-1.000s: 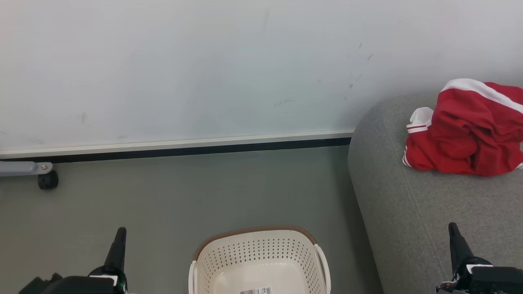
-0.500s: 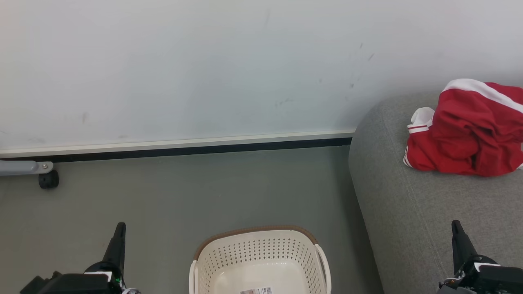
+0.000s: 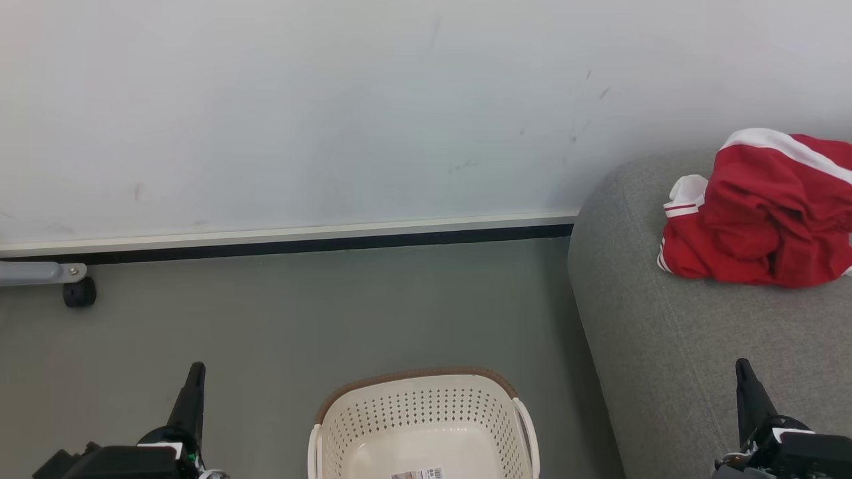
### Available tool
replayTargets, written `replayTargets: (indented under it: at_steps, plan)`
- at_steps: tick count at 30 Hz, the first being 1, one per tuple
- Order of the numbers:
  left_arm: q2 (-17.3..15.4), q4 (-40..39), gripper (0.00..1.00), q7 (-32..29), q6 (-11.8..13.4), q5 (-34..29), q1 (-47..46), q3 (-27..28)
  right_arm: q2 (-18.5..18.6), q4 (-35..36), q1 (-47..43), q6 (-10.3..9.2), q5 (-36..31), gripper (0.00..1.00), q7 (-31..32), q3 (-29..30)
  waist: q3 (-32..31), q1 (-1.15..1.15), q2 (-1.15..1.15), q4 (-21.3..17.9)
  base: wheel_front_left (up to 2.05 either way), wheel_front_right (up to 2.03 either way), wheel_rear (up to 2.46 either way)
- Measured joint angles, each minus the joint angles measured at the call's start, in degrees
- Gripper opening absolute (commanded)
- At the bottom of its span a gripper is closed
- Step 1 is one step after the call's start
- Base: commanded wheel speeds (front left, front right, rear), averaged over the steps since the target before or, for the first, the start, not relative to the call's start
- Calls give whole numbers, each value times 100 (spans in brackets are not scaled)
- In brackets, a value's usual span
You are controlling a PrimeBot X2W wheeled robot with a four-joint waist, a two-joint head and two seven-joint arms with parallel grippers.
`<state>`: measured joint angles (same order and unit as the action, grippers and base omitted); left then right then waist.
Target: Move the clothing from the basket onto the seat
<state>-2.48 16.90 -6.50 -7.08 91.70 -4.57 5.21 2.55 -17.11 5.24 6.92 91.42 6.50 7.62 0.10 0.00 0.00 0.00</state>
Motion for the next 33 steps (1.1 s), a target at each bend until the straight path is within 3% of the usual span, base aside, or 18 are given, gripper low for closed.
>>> replayTargets:
  at_steps: [33]
  plan:
    - [1, 3, 0, 0, 0, 0, 0, 0, 0, 0, 0, 9, 0, 0, 0, -1, 0, 0, 0, 0, 0, 0, 0]
